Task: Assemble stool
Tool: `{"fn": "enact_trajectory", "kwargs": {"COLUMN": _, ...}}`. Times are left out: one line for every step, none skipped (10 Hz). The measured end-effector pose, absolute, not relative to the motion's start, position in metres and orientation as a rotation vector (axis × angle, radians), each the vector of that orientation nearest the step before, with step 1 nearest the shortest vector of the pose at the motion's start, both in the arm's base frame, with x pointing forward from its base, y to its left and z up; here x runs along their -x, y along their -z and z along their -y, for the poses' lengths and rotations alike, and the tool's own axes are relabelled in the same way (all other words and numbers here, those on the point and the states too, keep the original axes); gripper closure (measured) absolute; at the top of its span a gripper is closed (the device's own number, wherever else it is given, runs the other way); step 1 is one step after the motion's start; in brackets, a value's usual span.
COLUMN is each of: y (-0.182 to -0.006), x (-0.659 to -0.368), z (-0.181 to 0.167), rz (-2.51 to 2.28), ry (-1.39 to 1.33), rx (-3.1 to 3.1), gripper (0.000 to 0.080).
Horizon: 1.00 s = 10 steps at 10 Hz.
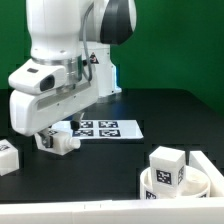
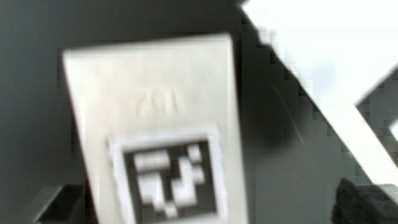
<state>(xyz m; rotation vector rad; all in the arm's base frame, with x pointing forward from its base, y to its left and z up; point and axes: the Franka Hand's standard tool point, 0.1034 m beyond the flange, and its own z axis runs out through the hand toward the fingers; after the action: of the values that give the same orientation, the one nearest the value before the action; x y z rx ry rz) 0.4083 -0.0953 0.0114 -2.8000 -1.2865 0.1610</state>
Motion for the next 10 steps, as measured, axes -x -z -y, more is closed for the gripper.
{"fn": "enact_trajectory", "kwargs": {"y": -0.009, "x": -0.409, "z": 0.102, "rz": 1.297, "ry": -0.140, "rx": 2.811, "gripper": 0.0151}}
{"fn": "enact_trajectory", "kwargs": {"y": -0.009, "x": -0.409, "z": 0.101, "rz": 1.294, "ry": -0.143, "rx": 2.810, "gripper": 0.0154}}
{"fn": "enact_trajectory", "kwargs": {"y": -0.009, "x": -0.409, "z": 0.101, "rz": 1.294, "ry": -0.143, "rx": 2.810, "gripper": 0.0154}}
{"fn": "enact_trajectory", "kwargs": {"y": -0.009, "x": -0.409, "z": 0.101, "rz": 1.302, "ry": -0.144, "rx": 2.806, "gripper": 0.0336}}
{"fn": "enact_trajectory", "kwargs": {"y": -0.011, "x": -0.413, "z": 0.099, "rz": 1.313, "ry": -0.136, "rx": 2.807, "gripper": 0.0470}}
{"fn": "enact_trajectory", "kwargs": {"y": -0.018, "x": -0.426, "z": 0.087, "rz": 1.359, "ry": -0.102, "rx": 2.801, "gripper": 0.0470}}
{"fn": "enact_trajectory", "kwargs": {"y": -0.024, "x": -0.435, "z": 0.073, "rz": 1.432, "ry": -0.057, "rx": 2.778, "gripper": 0.0469}}
{"fn": "enact_trajectory", "kwargs": {"y": -0.027, "x": -0.440, "z": 0.058, "rz": 1.623, "ry": -0.043, "rx": 2.679, "gripper": 0.0469}}
{"fn": "enact_trajectory", "kwargs": {"y": -0.027, "x": -0.442, "z": 0.046, "rz": 1.803, "ry": -0.040, "rx": 2.575, "gripper": 0.0469}}
{"fn": "enact_trajectory", "kwargs": {"y": -0.026, "x": -0.441, "z": 0.051, "rz": 1.847, "ry": -0.046, "rx": 2.540, "gripper": 0.0469}}
